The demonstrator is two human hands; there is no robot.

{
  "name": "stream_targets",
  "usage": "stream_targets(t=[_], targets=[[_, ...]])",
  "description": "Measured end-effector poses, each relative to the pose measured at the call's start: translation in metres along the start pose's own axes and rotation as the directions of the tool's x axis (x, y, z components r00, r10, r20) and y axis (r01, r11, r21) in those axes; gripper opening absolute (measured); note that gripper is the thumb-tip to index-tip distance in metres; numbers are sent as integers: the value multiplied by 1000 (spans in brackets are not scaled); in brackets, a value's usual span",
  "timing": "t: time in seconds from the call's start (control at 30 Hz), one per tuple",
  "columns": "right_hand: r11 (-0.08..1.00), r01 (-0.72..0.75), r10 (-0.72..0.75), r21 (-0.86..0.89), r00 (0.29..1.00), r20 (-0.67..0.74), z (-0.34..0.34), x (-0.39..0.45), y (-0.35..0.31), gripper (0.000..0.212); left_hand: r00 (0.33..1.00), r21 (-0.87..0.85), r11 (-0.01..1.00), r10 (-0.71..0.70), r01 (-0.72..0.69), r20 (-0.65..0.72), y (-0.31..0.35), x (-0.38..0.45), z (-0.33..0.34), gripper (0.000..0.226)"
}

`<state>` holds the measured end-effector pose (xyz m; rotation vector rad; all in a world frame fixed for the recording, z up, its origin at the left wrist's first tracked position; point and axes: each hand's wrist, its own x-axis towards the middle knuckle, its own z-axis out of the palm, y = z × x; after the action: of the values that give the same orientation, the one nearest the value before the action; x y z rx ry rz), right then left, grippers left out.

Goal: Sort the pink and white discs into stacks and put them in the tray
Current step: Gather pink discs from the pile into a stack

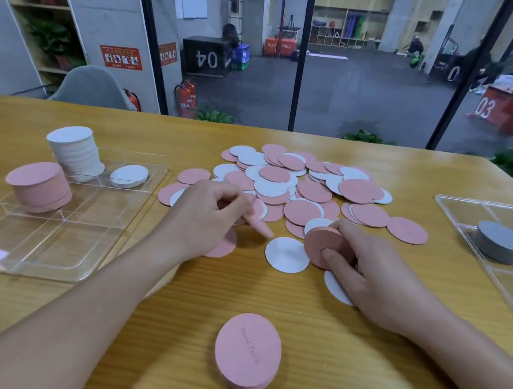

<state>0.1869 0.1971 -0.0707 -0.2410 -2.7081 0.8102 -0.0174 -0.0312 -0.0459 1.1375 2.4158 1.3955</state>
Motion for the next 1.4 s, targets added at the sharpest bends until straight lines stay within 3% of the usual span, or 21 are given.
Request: stream_targets(t=[0.1, 0.2, 0.43, 0.63, 0.73, 0.87, 0.97, 1.07, 1.13, 1.17, 1.27, 1.33, 1.4], targets=[[1000, 28, -28, 9, 999, 19, 0, -1, -6, 8, 1000, -25, 999, 25, -24, 17, 4, -2, 0, 4], [999, 37, -37, 26, 999, 18, 3, -1, -10, 5, 998, -77, 997, 25, -21, 53, 5, -3, 1, 34], [999, -7, 8, 49, 1000, -28, 15, 4, -13, 14, 996, -199, 980, 39, -22, 79, 16, -11, 13, 13], [998, 12, -12, 59, 1000, -2, 13, 2, -13, 11, 995, -105, 993, 35, -45, -92, 9, -7, 18, 18], [996, 17, -16, 89, 1000, -11, 15, 2, -15, 11, 999, -203, 978, 39, -35, 15, 9, -9, 18, 16], [996, 40, -41, 74, 999, 13, 16, 1, -22, 27, 981, -311, 948, 126, -75, 147, 13, -11, 26, 21], [998, 50, -48, -39, 998, 47, 19, 2, -22, 14, 970, -333, 937, 172, -107, 173, 16, -12, 33, 29], [998, 39, -38, -43, 999, 26, 20, 4, -21, 16, 993, -179, 977, 121, -120, -3, 13, -9, 23, 25], [999, 32, -31, -42, 999, 27, 20, 4, -21, 18, 987, 72, 997, 50, -40, -151, 1, 0, 9, 24], [998, 32, -31, -44, 999, 30, 19, 3, -21, 17, 987, 232, 972, 7, 31, -163, -8, 5, 4, 35], [998, 45, -44, -34, 999, 32, 18, 3, -21, 15, 981, 593, 783, -178, 188, -76, -35, 12, 2, 78], [999, 43, -42, -30, 998, 41, 18, 2, -20, 15, 965, 648, 733, -261, 206, -12, -42, 11, 9, 88], [998, 44, -42, -44, 998, 46, 18, 2, -20, 16, 972, 649, 745, -231, 154, 35, -36, 7, 16, 87]])
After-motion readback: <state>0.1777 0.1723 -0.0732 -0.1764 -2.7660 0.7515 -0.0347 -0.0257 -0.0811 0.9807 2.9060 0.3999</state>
